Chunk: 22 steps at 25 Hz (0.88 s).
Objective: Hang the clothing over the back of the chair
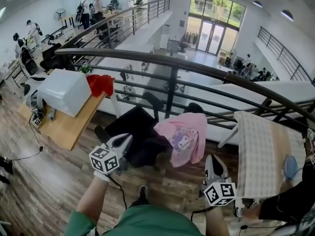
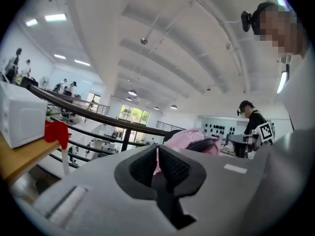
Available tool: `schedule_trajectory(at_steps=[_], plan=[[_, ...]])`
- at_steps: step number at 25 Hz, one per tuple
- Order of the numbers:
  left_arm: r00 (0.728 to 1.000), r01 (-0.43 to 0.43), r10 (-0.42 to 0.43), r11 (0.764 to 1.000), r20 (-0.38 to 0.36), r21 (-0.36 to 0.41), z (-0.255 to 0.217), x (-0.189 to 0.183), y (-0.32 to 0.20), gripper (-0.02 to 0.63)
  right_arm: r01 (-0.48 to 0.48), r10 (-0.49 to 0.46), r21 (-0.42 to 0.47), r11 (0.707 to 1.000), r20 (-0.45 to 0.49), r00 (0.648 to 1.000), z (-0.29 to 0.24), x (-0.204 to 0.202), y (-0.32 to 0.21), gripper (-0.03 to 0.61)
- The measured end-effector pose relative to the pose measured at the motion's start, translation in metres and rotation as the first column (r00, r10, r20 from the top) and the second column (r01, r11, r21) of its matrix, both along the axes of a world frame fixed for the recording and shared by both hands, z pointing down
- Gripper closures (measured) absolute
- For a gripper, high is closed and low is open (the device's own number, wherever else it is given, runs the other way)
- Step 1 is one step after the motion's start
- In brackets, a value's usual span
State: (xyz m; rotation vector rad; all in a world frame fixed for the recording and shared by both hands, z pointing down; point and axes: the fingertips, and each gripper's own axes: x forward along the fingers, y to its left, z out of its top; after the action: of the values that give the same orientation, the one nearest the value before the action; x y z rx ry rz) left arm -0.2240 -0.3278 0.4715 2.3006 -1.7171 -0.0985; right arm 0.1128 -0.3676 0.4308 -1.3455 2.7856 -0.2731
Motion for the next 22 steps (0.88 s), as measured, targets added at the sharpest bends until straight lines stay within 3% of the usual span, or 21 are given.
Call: schedule_trajectory(at_steps=[4, 10, 16, 22], plan=[[0.991, 0.106, -0.107, 0.994, 0.079, 0.015, -0.013, 0.051, 0.063, 0.601, 0.081, -0.082, 0.032, 0.996, 0.015, 0.997, 0.000, 0.032, 0.038, 0.575], [0.965, 0.169, -0.171, 0.985, 0.202, 0.025, -0.020, 0.128, 0.155, 0.603, 0.184, -0.185, 0.035, 0.982, 0.038, 0.982, 0.006, 0.068, 0.099, 0.575], [0.944, 0.238, -0.250, 0.968, 0.214, 0.082, -0.042, 0.130, 0.195, 0.603, 0.245, -0.248, 0.063, 0.967, 0.034, 0.968, 0.000, 0.050, 0.134, 0.575], [0.950, 0.243, -0.260, 0.963, 0.173, 0.115, -0.053, 0.134, 0.208, 0.603, 0.250, -0.253, 0.149, 0.957, 0.002, 0.967, -0.020, 0.038, 0.164, 0.575]])
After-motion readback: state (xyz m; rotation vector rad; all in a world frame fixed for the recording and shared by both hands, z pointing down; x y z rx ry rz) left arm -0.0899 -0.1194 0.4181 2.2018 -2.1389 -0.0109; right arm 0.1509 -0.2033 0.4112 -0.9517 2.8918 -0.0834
